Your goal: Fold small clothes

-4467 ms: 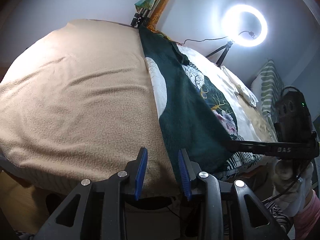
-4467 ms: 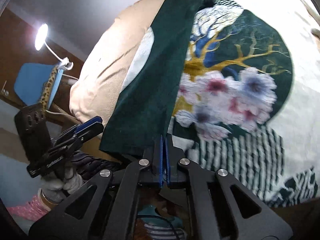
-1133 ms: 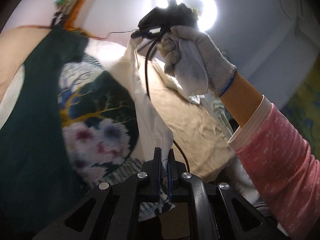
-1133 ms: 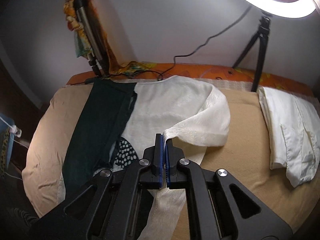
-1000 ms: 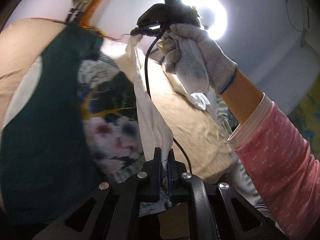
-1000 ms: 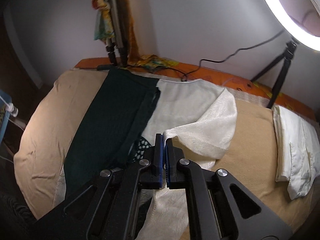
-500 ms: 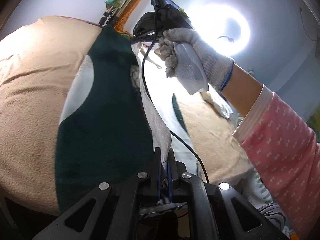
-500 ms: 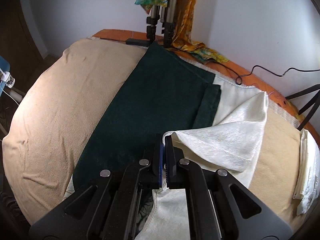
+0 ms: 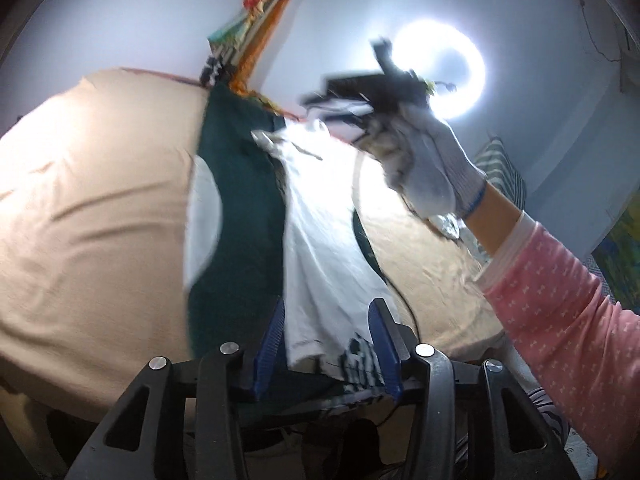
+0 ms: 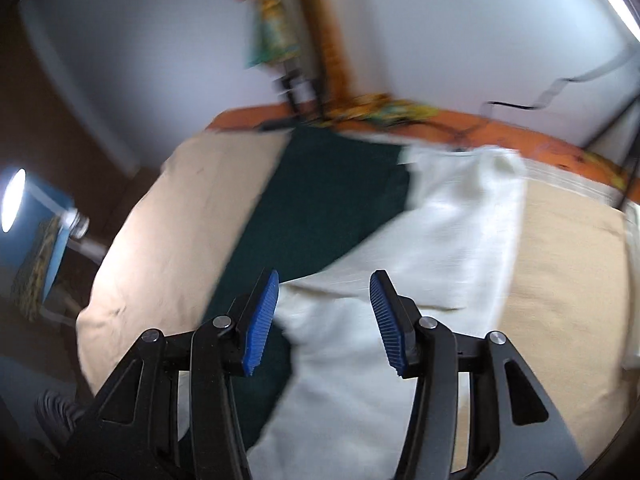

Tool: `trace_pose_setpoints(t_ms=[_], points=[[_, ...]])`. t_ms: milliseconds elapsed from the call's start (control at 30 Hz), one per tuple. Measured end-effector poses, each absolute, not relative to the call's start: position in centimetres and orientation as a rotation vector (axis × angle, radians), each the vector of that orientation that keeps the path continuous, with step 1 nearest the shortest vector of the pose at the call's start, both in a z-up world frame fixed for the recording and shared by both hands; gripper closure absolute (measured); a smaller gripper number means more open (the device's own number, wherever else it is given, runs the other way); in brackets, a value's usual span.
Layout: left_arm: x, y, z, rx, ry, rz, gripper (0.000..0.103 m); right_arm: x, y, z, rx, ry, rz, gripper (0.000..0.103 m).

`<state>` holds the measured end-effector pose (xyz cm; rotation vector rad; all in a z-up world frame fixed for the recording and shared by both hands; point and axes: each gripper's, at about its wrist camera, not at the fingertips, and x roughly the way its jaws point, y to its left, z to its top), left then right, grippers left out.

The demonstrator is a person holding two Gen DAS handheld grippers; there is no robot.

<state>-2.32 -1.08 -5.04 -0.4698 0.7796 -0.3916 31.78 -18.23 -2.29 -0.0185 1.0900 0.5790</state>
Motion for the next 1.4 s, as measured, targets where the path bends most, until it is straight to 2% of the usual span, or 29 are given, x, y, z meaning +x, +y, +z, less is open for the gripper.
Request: trace_pose_setpoints(t_ms=[200, 467, 500, 533, 567, 900, 1300, 1400], points=[[-1.2, 2.3, -6.1, -0.479, 0.774, -0.303, 0.059, 36.2, -22.4, -5.0, 0.076, 1.176, 0.416, 0.053], [-2.2, 4.8, -7.3, -0.511, 0.772, -0.242, 0.060, 38.7, -21.6, -9.2, -0.007, 1.242, 0.343, 0.054], [-2.2, 5.1, -7.4, -0.519, 0.774, -0.240, 0.060, 38.8, -21.4, -9.5, -0.017, 1.249, 0.340, 0.061], [-2.0, 5.4, -7.6, -0.528, 0.776, -0.238, 0.060, 38.8, -21.1, -9.7, -0.031, 1.254, 0.341, 0.084], [-1.7, 5.4, -7.6, -0.534, 0.778, -0.238, 0.060, 38.9, -20.7, -9.7, -0.050, 1.259, 0.345, 0.096], [-1.2, 6.5, -8.6, -0.574, 0.786, -0.232, 0.060, 41.9, -15.8, -4.4, -0.007, 1.161, 0.444, 0.099], [-0.8, 7.1, -9.5, -0.581, 0.804, -0.205, 0.060, 45.7, -8.6, -8.6, 0.021, 1.177, 0.447, 0.099], [-0.7, 7.1, -9.3, -0.573, 0.801, -0.196, 0.060, 46.5, -9.3, -8.4, 0.137, 1.201, 0.498, 0.092]])
